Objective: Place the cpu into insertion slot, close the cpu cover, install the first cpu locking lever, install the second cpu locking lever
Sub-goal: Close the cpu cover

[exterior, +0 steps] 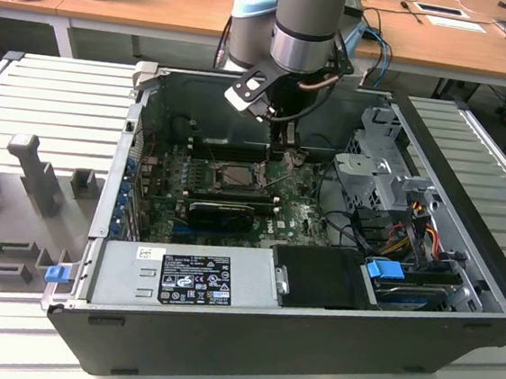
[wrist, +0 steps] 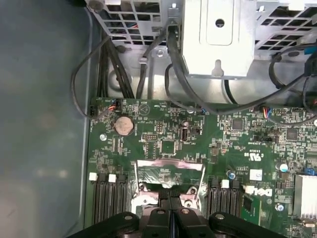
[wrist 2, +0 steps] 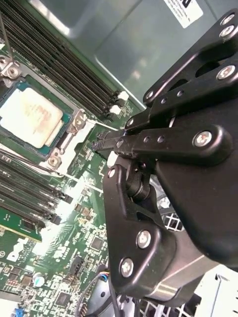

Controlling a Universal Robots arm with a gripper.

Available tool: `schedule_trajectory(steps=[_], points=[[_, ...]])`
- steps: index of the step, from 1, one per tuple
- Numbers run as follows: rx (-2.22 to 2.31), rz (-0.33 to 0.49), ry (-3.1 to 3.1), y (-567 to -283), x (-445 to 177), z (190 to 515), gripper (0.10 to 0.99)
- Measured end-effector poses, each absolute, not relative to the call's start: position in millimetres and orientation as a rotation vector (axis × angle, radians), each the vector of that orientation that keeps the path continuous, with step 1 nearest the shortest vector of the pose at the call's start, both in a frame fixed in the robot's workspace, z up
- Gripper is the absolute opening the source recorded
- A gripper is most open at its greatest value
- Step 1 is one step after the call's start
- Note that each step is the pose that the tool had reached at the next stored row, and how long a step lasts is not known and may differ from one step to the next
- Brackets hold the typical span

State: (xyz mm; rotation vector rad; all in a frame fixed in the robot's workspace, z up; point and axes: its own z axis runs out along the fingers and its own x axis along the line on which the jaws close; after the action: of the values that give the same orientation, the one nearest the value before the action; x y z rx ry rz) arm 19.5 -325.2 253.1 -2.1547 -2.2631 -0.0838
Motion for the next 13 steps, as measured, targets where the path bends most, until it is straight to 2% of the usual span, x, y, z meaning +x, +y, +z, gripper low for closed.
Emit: schedule_trajectory(steps=[13], points=[[-2.157, -0.081, -2.259, -325, 44, 253, 0.106]])
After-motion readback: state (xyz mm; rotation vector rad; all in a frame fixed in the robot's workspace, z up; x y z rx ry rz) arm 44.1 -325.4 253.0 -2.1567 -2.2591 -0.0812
